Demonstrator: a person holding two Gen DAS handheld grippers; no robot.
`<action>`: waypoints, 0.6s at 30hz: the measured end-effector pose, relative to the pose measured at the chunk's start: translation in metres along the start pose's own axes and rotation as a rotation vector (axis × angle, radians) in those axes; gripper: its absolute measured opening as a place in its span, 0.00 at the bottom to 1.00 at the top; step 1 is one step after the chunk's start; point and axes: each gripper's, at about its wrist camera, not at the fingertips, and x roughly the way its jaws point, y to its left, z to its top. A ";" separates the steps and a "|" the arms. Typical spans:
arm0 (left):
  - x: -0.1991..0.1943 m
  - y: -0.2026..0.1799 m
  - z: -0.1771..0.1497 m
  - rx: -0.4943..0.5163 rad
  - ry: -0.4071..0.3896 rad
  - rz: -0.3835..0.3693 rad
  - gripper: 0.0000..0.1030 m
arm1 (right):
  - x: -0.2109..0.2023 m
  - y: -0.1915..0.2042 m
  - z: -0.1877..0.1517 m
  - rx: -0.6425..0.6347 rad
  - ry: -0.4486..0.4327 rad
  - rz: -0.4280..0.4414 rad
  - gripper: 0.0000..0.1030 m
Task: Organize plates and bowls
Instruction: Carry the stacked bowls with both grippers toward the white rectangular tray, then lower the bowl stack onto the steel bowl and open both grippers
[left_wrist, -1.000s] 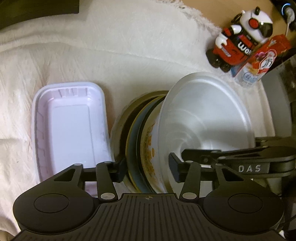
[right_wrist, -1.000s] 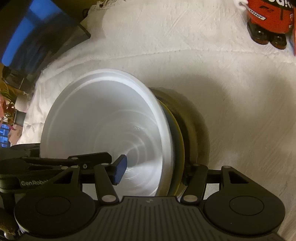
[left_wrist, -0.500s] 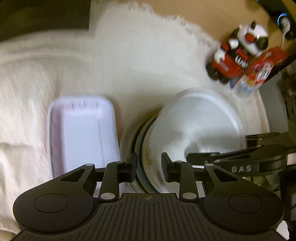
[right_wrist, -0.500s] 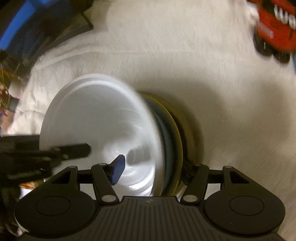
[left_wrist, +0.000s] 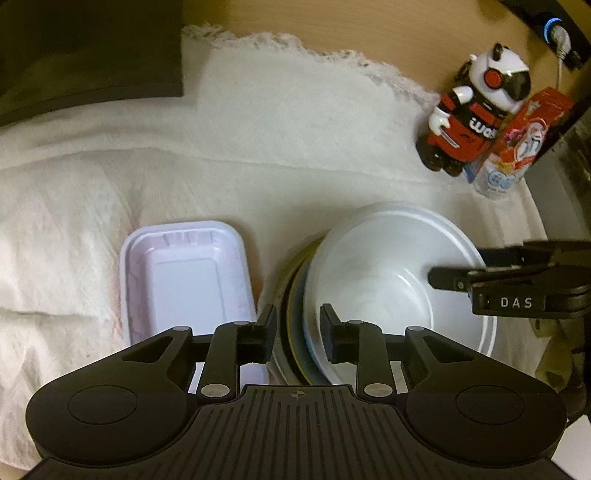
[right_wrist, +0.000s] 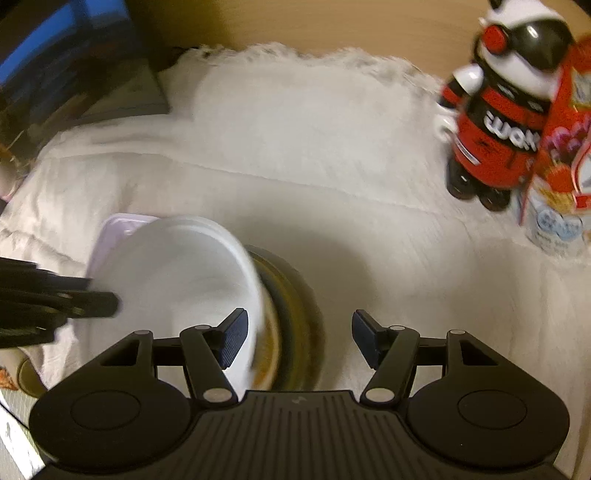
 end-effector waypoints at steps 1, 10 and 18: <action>-0.001 0.002 -0.001 -0.016 -0.003 -0.010 0.29 | 0.001 -0.003 -0.002 0.003 -0.003 0.001 0.64; -0.044 0.021 -0.010 -0.095 -0.115 -0.152 0.27 | -0.034 0.009 -0.015 0.011 -0.148 -0.014 0.64; -0.080 0.098 -0.010 -0.180 -0.253 -0.056 0.27 | -0.084 0.063 -0.022 0.025 -0.318 -0.102 0.78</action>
